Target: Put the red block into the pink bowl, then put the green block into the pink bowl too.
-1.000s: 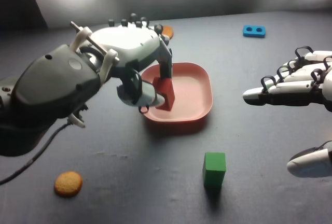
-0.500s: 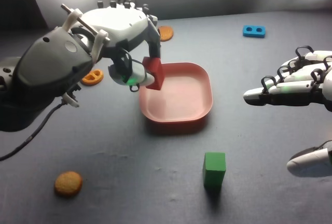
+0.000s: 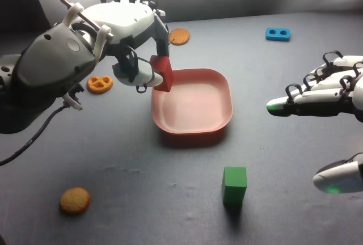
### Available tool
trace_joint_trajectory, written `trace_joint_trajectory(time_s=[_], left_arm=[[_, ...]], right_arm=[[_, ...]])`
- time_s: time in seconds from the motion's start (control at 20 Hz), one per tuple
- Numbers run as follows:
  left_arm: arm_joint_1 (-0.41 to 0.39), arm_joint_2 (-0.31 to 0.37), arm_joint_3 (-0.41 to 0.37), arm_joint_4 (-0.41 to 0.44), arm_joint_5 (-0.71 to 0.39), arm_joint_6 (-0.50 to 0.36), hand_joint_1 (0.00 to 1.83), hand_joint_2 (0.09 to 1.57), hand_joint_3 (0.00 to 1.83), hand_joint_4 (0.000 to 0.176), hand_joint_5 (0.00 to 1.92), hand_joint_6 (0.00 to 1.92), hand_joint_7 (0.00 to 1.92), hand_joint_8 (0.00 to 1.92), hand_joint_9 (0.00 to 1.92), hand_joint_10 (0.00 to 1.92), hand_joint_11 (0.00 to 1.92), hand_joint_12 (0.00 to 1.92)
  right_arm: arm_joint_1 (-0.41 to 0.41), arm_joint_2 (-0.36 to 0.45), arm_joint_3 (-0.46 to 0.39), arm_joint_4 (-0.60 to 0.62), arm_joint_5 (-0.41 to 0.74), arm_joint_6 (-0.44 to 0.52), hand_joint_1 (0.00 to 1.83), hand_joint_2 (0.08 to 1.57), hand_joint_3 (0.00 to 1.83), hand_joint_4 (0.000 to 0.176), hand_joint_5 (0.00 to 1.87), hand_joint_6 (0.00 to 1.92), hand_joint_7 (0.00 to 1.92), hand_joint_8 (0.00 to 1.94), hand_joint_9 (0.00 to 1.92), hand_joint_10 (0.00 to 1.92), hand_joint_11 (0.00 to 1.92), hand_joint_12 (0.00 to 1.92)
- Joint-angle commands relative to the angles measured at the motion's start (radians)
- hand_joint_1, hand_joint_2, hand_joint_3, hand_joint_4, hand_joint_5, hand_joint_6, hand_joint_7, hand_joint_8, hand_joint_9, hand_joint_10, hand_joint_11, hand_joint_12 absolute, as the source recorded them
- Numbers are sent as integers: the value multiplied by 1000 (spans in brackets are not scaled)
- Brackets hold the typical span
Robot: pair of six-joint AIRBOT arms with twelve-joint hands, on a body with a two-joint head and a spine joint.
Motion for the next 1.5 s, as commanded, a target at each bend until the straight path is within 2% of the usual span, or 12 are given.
trace_joint_trajectory(time_s=[0.0, 0.35, 0.4, 0.45, 0.55, 0.8, 1.0, 1.2, 1.25, 1.3, 1.35, 1.45], left_arm=[[-10, 7, 6, 38, -70, -4, 1137, 1153, 0, 0, 905, 1090, 280, 5, 102, 2, 0, 0], [-10, -2, 18, 38, -70, -12, 1126, 1162, 4, 0, 882, 1124, 268, 0, 83, 0, 3, 2], [-10, -2, 18, 38, -70, -13, 1018, 1127, 0, 0, 712, 534, 362, 13, 158, 17, 44, 31], [-9, -3, 19, 38, -70, -13, 988, 1110, 0, 0, 727, 226, 391, 5, 186, 11, 52, 68], [-8, -3, 19, 38, -70, -15, 1016, 1072, 0, 0, 706, 16, 447, 12, 229, 2, 1, 315], [-7, -3, 18, 38, -69, -15, 912, 1034, 0, 0, 380, 0, 250, 0, 136, 3, 0, 270], [-7, 15, 2, 32, -66, -7, 905, 1031, 0, 0, 321, 0, 226, 0, 142, 3, 0, 286], [-1, 129, -88, -65, -13, 128, 772, 1111, 13, 0, 287, 0, 224, 0, 156, 2, 0, 320], [-1, 153, -105, -75, 7, 144, 681, 1149, 24, 0, 291, 2, 231, 3, 156, 1, 0, 322], [2, 188, -125, -79, 51, 165, 415, 1206, 15, 0, 204, 1, 157, 0, 83, 1, 0, 147], [3, 223, -146, -82, 125, 188, 353, 1213, 9, 0, 191, 0, 150, 0, 71, 0, 0, 92], [5, 275, -175, -54, 236, 192, 312, 1224, 9, 0, 207, 6, 163, 4, 70, 1, 0, 73]], right_arm=[[5, 7, -3, 11, 102, 4, 315, 1013, 1, 176, 180, 3, 296, 3, 282, 4, 0, 375], [5, 7, -3, 11, 102, 4, 318, 1009, 0, 176, 182, 4, 289, 6, 264, 3, 0, 423], [5, 7, -3, 11, 102, 4, 329, 1008, 0, 176, 188, 5, 298, 7, 267, 4, 0, 425], [5, 7, -3, 11, 102, 4, 316, 1013, 0, 176, 182, 1, 296, 3, 273, 4, 0, 381], [5, 7, -3, 11, 102, 4, 311, 1012, 0, 176, 194, 3, 308, 3, 291, 6, 0, 420], [5, 7, -3, 11, 102, 4, 318, 1016, 1, 176, 158, 4, 270, 2, 275, 0, 0, 361], [5, 5, -4, 11, 102, 7, 348, 1002, 0, 176, 178, 2, 291, 1, 297, 2, 0, 447], [3, -45, 5, 87, 101, -1, 328, 1006, 2, 176, 170, 2, 281, 3, 286, 4, 0, 359], [2, -57, 5, 151, 100, -55, 331, 1005, 0, 176, 193, 7, 289, 3, 314, 11, 0, 407], [3, -80, 5, 293, 101, -172, 324, 1014, 2, 176, 179, 2, 291, 1, 299, 1, 0, 389], [5, -107, 5, 477, 107, -347, 322, 1016, 2, 176, 186, 3, 296, 1, 283, 0, 0, 374], [7, -142, 5, 683, 125, -538, 300, 1013, 0, 176, 187, 3, 291, 0, 272, 0, 0, 367]])
